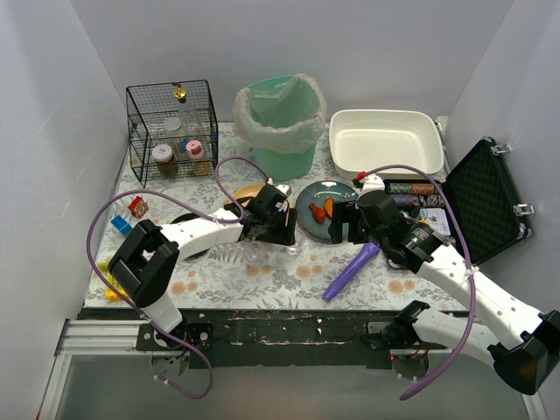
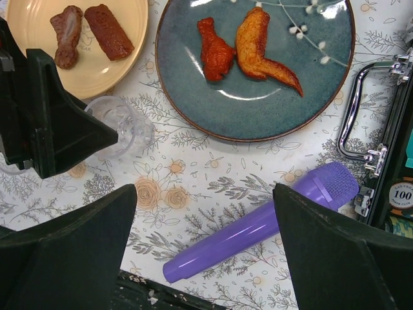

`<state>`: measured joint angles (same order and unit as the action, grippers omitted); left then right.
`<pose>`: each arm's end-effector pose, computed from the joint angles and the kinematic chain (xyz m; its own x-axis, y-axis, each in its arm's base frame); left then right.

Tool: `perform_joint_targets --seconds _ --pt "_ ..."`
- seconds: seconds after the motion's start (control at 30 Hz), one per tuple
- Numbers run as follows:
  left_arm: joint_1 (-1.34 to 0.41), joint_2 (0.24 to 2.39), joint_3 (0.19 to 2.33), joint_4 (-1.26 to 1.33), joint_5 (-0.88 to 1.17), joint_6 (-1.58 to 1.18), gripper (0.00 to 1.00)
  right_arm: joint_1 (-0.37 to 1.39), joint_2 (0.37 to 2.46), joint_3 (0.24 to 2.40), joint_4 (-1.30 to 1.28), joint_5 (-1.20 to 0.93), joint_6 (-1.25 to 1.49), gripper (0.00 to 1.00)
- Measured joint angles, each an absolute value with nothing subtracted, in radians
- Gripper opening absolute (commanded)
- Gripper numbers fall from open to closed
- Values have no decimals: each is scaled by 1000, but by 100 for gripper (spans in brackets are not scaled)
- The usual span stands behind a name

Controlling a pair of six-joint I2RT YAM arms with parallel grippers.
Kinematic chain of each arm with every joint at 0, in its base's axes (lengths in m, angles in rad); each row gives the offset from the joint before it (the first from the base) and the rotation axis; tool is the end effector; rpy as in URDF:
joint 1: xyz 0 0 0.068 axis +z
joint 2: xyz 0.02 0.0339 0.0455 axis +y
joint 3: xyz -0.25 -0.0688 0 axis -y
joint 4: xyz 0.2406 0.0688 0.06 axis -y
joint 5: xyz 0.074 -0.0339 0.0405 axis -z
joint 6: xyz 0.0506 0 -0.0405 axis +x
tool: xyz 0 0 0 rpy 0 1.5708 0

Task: Clear the kitchen counter

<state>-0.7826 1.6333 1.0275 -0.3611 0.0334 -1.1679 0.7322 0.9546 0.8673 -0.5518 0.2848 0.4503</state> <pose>0.2387 -0.2397 0.1728 -0.8895 -0.4121 -0.1974 -0.2553 0.8066 -0.5332 0.1722 0.1357 0.2832 -0.6056 0.0173 -0.7956 -0.2336 0.9519 0.1985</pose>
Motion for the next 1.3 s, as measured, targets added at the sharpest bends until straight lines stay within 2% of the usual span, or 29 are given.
perform_joint_targets --seconds 0.3,0.7,0.77,1.1,1.3 --pt "-804 1663 1084 -367 13 -1164 42 732 952 841 -550 279 450 95" --pt "-816 1666 1108 -393 -19 -1146 10 732 952 834 -550 278 450 95" --pt "-817 1666 1108 -396 -20 -1144 0 732 952 834 -550 278 450 95" --pt "-820 1662 1110 -397 -27 -1142 0 732 947 822 -554 299 461 98" --pt "-820 1548 1110 -354 -25 -1154 0 731 873 822 -551 339 469 98"
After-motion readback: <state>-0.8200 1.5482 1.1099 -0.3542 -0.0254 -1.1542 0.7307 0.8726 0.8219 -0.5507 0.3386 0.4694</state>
